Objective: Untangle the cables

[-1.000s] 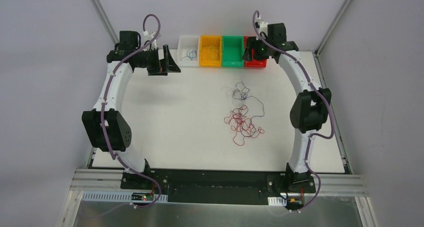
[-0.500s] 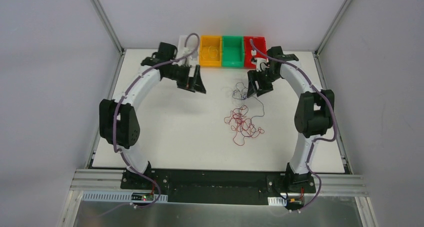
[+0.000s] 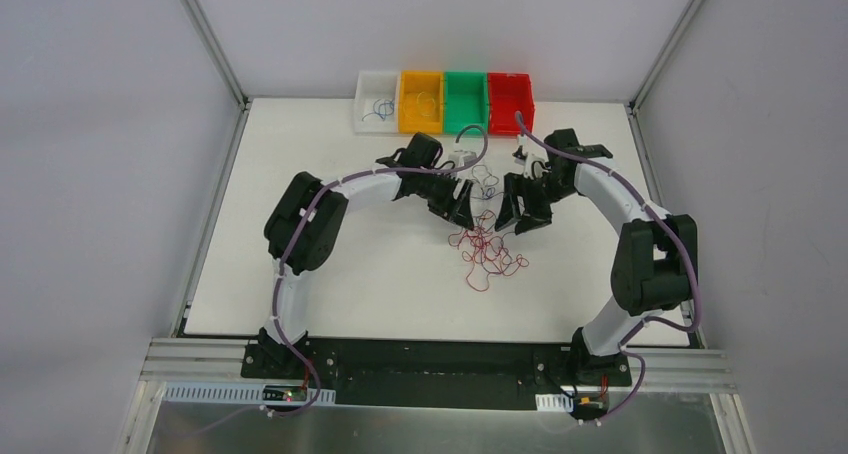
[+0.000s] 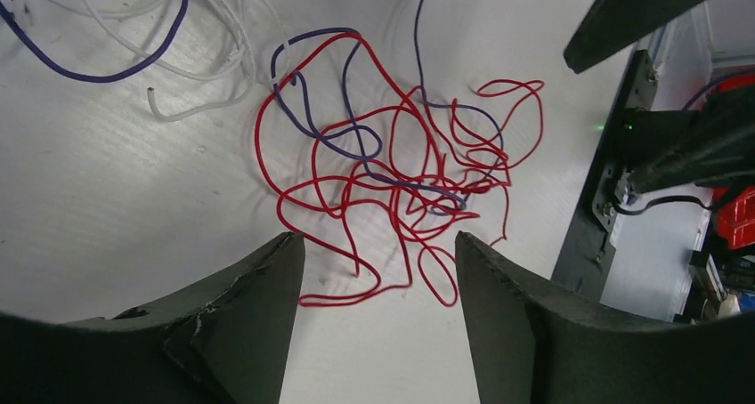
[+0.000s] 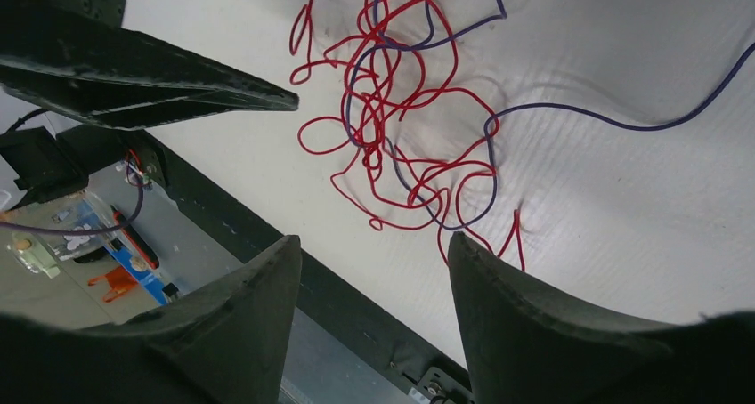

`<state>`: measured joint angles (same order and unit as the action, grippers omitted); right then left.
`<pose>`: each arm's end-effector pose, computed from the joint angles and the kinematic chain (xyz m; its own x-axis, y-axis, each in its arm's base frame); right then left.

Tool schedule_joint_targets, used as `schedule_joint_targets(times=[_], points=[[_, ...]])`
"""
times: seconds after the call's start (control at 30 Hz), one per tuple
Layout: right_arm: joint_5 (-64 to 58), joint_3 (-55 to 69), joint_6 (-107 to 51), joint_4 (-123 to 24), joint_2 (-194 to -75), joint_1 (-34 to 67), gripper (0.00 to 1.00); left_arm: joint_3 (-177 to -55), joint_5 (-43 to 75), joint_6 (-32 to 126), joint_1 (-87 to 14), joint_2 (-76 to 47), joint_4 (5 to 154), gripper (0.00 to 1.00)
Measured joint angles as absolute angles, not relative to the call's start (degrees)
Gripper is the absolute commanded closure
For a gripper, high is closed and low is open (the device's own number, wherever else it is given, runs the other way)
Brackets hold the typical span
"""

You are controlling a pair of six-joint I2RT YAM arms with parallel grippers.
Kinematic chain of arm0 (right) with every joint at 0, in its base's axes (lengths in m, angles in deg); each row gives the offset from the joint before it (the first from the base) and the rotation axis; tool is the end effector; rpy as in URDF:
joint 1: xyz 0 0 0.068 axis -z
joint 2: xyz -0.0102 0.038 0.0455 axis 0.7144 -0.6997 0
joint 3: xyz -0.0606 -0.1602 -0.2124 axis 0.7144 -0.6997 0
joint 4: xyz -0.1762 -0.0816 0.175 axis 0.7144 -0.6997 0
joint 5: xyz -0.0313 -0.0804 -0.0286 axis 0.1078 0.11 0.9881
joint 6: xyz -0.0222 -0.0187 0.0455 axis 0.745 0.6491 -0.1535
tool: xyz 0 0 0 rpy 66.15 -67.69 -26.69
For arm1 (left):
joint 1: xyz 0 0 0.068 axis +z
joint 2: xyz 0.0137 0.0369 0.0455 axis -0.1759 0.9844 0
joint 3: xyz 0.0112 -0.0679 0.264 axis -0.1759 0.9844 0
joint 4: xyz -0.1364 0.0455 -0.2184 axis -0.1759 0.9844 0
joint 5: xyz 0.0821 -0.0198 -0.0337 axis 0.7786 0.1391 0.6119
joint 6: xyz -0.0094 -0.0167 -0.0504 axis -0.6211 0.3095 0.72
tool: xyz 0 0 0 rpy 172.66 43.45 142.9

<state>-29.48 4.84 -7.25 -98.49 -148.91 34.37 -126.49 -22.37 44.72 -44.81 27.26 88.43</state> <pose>0.3172 0.0832 0.2431 -0.8207 -0.3677 -0.4374 -0.5512 0.7111 0.4365 0.3549 -0.2772 0.1939 -0.6676 0.3334 -0.6656 0.7445 0.3070 -0.5929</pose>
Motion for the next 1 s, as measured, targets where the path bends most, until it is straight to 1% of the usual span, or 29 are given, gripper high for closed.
schedule_joint_targets(times=[0.13,0.17,0.23,0.37,0.4,0.47,0.53,0.6,0.7,0.8,0.83,0.87,1.0], points=[[-29.5,1.01,-9.41,-95.41,-148.91,34.26,0.37,-126.54,-21.3,45.9,-46.23,30.36,86.31,0.46],[-29.48,0.03,-10.05,-94.49,-148.91,34.18,0.37,-126.54,-21.3,45.9,-46.25,30.67,86.16,0.5],[-29.46,-1.68,-11.05,-92.89,-149.15,33.96,0.37,-126.54,-21.3,45.97,-46.58,30.89,85.61,0.62],[-29.15,-3.9,-12.74,-89.79,-149.67,32.47,0.37,-126.54,-21.43,46.3,-46.84,30.89,84.83,0.95],[-28.91,-4.25,-13.17,-89.09,-149.82,31.82,0.37,-126.54,-21.46,46.47,-46.82,30.89,84.83,1.0],[-28.45,-4.8,-14.05,-87.52,-150.15,30.55,0.39,-126.49,-21.46,46.34,-46.82,30.62,84.87,1.0],[-27.44,-4.84,-14.94,-86.12,-150.83,29.32,0.44,-125.97,-21.46,46.27,-46.77,29.62,85.09,1.0],[-25.98,-4.84,-15.6,-84.52,-152.12,28.08,0.55,-124.75,-21.46,46.51,-46.32,27.13,85.88,1.0],[-23.34,-4.84,-16.19,-83.28,-154.37,26.72,0.75,-123.46,-21.81,47.59,-45.07,21.6,87.6,1.0],[-20.52,-4.84,-16.84,-82.66,-156.32,26.09,0.9,-123.46,-22.57,49.14,-41.73,15.02,88.37,1.0],[-19.71,-4.87,-17.04,-82.49,-156.73,26.07,0.97,-123.72,-23.12,49.77,-39.89,12.4,88.98,1.0],[-19.14,-4.91,-17.22,-82.45,-156.97,26.07,1.0,-124.26,-23.47,50.21,-38.08,10.1,89.83,1.0],[-17.96,-4.91,-17.63,-82.27,-157.15,26.09,1.0,-128.72,-24.62,51.26,-30.99,3.43,93.22,1.0]])
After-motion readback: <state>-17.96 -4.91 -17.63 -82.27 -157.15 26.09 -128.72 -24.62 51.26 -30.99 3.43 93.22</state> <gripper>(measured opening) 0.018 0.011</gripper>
